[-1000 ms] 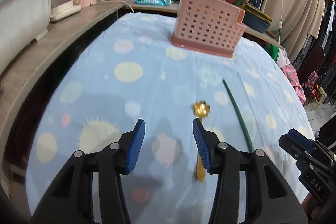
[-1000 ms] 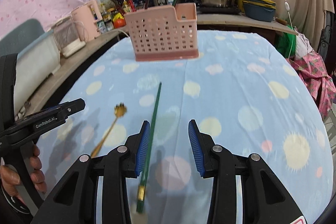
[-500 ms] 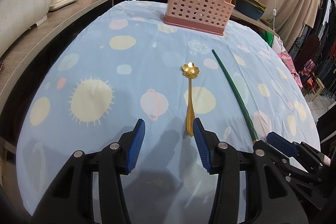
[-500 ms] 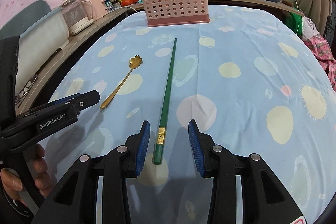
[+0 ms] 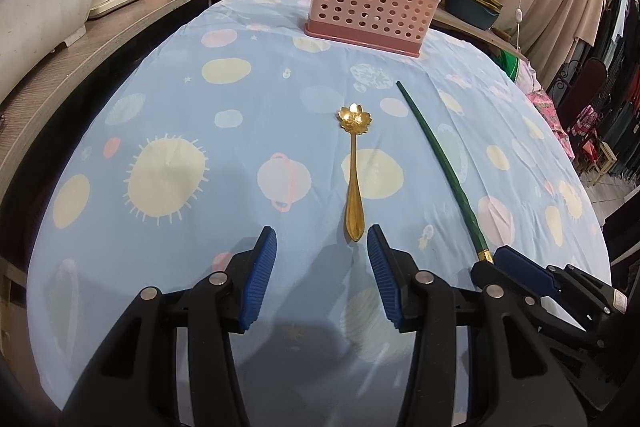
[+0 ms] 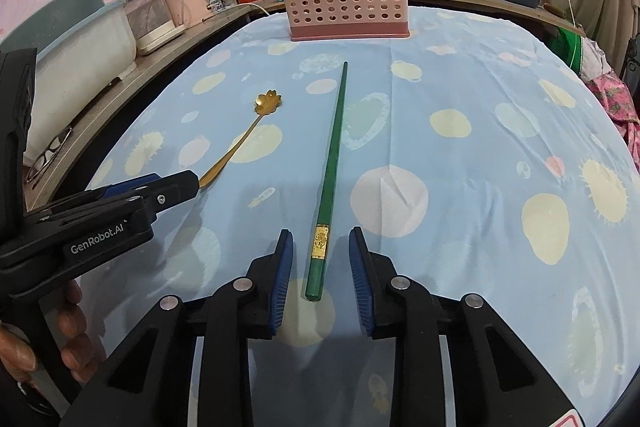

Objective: Organize utensils
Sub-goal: 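Move both open tools back over the gold spoon and green chopstick, then grasp the gold spoon with the left tool while the right tool grasps the green chopstick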

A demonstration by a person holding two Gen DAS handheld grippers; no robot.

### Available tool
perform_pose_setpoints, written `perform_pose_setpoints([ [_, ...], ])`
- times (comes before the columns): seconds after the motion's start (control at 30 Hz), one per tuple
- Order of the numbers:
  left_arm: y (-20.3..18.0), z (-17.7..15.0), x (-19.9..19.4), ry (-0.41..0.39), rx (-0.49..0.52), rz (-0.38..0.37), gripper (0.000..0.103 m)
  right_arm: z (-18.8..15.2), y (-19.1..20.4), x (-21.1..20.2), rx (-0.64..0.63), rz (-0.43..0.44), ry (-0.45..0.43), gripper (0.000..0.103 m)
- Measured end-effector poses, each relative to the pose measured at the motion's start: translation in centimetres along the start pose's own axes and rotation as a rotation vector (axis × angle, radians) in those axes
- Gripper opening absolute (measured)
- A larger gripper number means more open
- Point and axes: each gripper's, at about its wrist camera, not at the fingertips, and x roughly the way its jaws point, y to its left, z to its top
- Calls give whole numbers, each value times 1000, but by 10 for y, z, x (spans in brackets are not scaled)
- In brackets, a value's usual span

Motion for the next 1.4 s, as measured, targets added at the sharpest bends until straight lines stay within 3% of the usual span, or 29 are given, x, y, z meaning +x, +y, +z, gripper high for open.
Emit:
perform_pose_setpoints([
  [0.47,-1,-2,4,12,0,1,45,-1,-4,1,2,-25,-3,8],
  [1.1,-7,3,15,7,7,-15,42,-2,-17,-2,46,-29,-12,7],
  [1.33,-9,5,19,4,14,-28,13,-2,-17,-3,48,-28,-12,7],
  [1.4,-9,5,19,5,11,-39,11,-2,-17,-3,49,-28,-12,7],
])
